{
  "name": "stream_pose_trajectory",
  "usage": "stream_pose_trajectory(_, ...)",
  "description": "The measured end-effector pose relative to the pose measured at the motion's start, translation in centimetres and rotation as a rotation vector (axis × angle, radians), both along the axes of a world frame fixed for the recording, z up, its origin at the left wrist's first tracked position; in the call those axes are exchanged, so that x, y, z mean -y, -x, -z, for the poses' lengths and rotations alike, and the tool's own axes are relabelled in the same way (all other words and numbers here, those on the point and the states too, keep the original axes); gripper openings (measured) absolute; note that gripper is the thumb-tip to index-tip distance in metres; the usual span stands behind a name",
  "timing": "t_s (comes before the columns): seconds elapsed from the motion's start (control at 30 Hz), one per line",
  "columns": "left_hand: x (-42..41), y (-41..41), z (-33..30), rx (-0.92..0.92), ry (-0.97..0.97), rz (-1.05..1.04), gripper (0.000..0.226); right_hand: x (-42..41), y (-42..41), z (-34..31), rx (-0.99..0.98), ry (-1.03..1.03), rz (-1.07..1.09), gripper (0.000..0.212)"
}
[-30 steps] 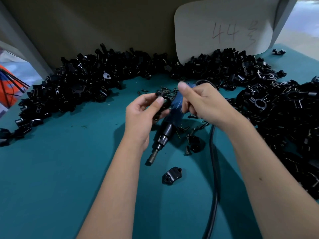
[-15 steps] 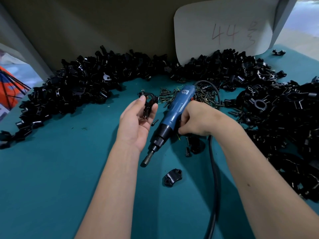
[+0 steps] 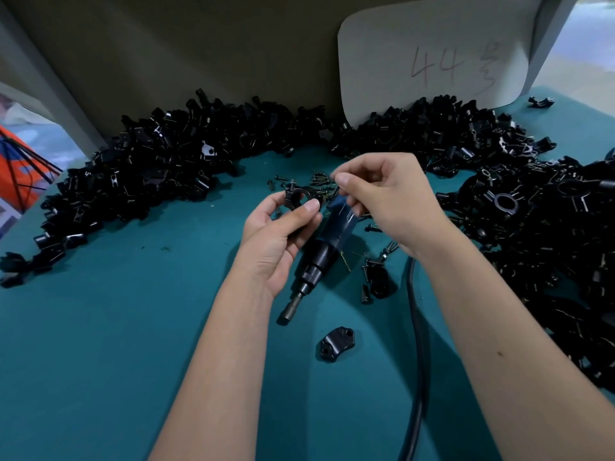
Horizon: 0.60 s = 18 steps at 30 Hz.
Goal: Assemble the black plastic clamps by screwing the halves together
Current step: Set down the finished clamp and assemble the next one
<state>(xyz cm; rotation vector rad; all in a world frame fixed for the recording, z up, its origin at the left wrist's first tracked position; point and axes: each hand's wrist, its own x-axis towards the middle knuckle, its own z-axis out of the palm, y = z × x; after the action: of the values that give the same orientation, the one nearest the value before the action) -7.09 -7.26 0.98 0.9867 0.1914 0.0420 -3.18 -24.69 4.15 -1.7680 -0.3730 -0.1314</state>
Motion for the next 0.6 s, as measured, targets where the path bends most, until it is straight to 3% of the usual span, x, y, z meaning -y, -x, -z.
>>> stream_pose_trajectory(0.33,0.26,0.40,-0.49,0.034,0.008,0.116,0.042,-0.41,-0.19,0.83,0.023,-0.079,-0.038,0.008)
stream_pose_trajectory(0.53,0.12,0.39,-0.36,0.017,0.009,0.117,0.041,0.30,-0.29,0.69,-0.186,-0.199,-0.202,0.031)
stream_pose_trajectory(0.6,0.00,0.37,-0.33,0.015,0.040,0.133,0.042,0.25,-0.19,0.81,-0.212,-0.223,-0.229,0.028)
